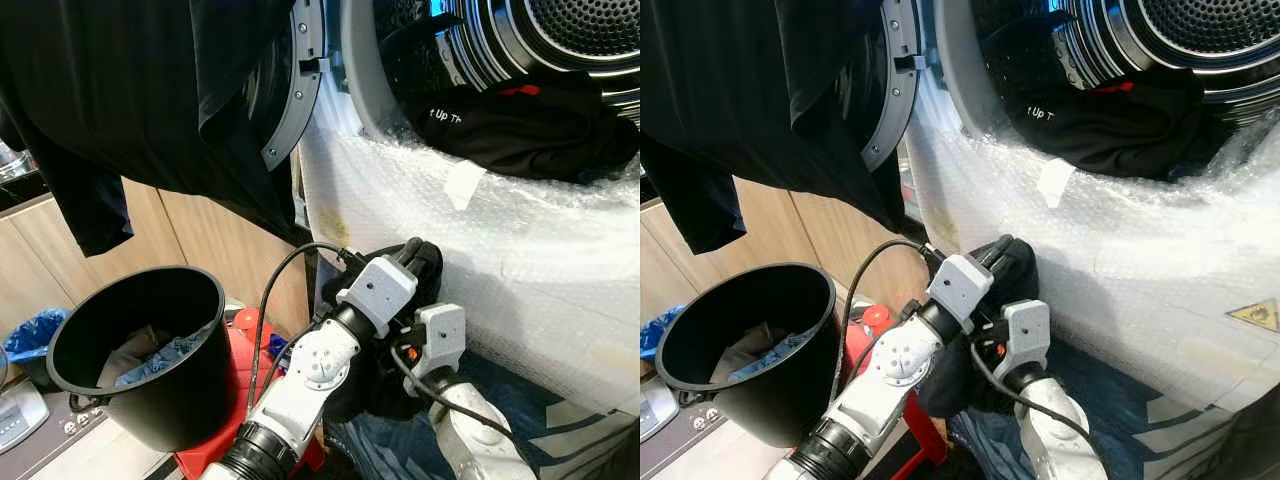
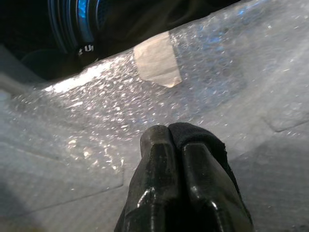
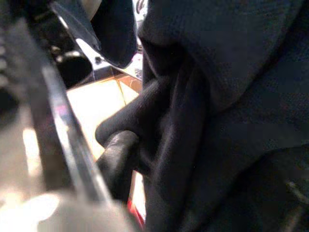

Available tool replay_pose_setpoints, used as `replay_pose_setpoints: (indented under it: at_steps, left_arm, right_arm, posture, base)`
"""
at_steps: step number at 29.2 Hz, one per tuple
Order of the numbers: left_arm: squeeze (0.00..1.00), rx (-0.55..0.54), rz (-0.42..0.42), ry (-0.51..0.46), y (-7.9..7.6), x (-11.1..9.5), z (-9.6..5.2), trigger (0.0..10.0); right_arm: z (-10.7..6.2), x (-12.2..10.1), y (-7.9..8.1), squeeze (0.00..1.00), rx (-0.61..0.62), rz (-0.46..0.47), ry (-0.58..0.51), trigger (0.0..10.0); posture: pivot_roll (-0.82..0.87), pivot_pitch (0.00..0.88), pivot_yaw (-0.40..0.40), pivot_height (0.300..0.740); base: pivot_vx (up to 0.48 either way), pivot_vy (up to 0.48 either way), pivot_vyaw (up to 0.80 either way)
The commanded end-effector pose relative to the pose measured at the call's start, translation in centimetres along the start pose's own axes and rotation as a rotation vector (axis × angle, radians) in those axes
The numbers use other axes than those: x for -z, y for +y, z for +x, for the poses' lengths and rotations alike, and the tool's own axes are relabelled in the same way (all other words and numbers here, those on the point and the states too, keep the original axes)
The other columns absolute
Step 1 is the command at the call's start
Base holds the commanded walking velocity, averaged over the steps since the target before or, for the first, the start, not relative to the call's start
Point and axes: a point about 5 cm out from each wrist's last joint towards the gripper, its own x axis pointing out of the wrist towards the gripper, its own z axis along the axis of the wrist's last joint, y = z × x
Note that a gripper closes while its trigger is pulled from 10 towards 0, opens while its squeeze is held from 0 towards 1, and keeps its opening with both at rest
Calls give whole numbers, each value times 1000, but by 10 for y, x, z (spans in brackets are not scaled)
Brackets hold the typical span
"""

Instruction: Clothes washing

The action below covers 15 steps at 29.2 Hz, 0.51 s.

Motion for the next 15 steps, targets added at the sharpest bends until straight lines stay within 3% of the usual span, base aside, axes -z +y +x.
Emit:
replay_pose_setpoints:
  at_steps: [1, 6, 14, 15]
  left_arm:
    - [0, 48, -18, -121, -14, -24, 15, 10000]
    - [0, 44, -65, -147, -14, -30, 15, 10000]
    - [0, 68, -123, -188, -22, -39, 17, 10000]
    - [0, 79, -143, -198, -25, -42, 18, 10000]
  right_arm:
    - [5, 8, -4, 0, 61, 23, 54, 10000]
    - [7, 9, -13, 0, 104, 27, 71, 10000]
    - [8, 11, -11, 0, 88, 22, 74, 10000]
    - [10, 12, -8, 0, 88, 29, 78, 6941]
  posture:
    - [-133, 0, 86, 740]
    - [-127, 0, 86, 740]
    - [-127, 0, 87, 740]
    - [-126, 0, 89, 740]
  base:
    - [0, 0, 0]
    - [0, 0, 0]
    - [0, 0, 0]
    - [0, 0, 0]
